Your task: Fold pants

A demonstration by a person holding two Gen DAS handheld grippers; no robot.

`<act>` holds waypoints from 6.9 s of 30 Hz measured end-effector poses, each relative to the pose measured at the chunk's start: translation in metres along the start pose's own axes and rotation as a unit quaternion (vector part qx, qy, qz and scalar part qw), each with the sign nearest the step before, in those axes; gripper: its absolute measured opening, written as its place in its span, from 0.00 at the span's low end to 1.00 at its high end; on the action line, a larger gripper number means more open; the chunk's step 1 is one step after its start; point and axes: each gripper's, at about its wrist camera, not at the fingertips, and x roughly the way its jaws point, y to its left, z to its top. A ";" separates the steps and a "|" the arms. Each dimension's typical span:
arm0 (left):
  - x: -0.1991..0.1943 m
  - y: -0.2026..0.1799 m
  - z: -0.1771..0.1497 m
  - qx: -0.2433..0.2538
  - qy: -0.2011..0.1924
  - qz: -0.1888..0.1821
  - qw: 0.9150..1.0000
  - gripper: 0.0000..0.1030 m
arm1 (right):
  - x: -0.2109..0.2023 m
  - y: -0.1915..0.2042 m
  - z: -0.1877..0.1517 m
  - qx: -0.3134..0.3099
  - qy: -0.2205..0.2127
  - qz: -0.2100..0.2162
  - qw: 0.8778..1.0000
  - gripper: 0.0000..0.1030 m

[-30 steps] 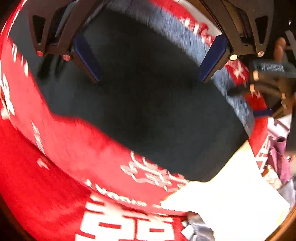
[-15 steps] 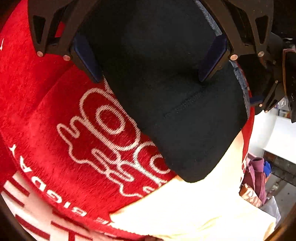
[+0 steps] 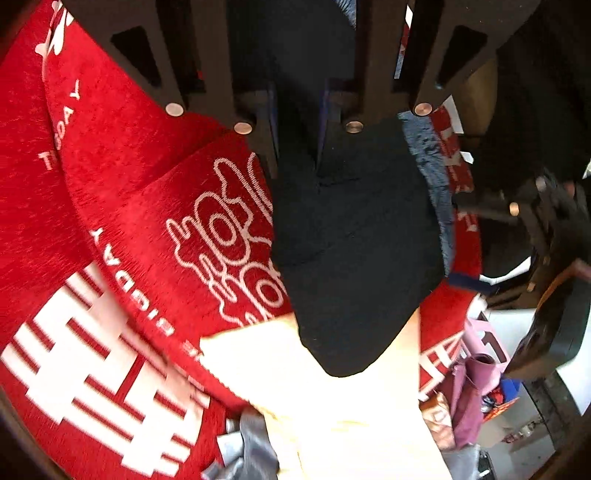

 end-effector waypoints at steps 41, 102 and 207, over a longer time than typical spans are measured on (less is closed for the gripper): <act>0.019 -0.106 0.095 0.061 0.110 0.014 0.992 0.41 | 0.019 -0.045 -0.115 0.300 0.083 -0.348 0.884 0.79; 0.177 -0.503 0.085 0.254 0.283 0.107 0.918 0.45 | -0.129 -0.073 -0.414 0.570 -0.106 -0.161 0.799 0.82; 0.181 -0.297 0.122 0.050 0.098 0.118 0.987 1.00 | -0.110 -0.160 -0.304 0.468 -0.051 -0.222 0.854 0.86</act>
